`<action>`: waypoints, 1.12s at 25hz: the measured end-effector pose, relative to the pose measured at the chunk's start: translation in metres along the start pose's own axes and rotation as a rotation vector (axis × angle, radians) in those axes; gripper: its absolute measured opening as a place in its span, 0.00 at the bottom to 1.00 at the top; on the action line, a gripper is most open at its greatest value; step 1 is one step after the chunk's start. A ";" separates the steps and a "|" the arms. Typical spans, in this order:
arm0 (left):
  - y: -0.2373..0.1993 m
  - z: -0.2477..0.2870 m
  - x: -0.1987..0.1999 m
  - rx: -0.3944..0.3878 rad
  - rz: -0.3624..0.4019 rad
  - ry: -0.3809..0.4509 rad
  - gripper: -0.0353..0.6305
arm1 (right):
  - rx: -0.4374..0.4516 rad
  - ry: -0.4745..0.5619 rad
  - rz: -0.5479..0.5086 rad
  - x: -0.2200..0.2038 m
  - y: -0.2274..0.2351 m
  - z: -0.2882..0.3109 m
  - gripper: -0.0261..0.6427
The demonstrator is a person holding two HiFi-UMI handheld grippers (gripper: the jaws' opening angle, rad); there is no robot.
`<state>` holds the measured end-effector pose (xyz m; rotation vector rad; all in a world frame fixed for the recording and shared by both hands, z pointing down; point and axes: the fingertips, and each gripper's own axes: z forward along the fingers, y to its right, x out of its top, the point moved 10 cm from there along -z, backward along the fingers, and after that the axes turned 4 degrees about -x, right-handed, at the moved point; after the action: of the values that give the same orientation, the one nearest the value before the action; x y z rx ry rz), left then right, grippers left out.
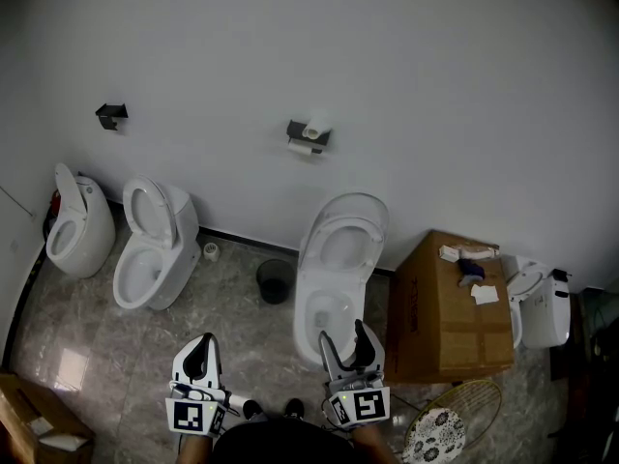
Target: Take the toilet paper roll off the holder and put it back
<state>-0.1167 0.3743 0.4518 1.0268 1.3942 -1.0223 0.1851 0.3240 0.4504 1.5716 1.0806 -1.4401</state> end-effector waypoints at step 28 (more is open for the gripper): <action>-0.012 -0.008 0.002 0.015 -0.008 0.020 0.06 | 0.001 0.047 0.016 0.000 -0.013 0.000 0.87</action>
<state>-0.1305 0.3785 0.4506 1.0455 1.4099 -1.0323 0.1728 0.3292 0.4503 1.6186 1.0917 -1.3997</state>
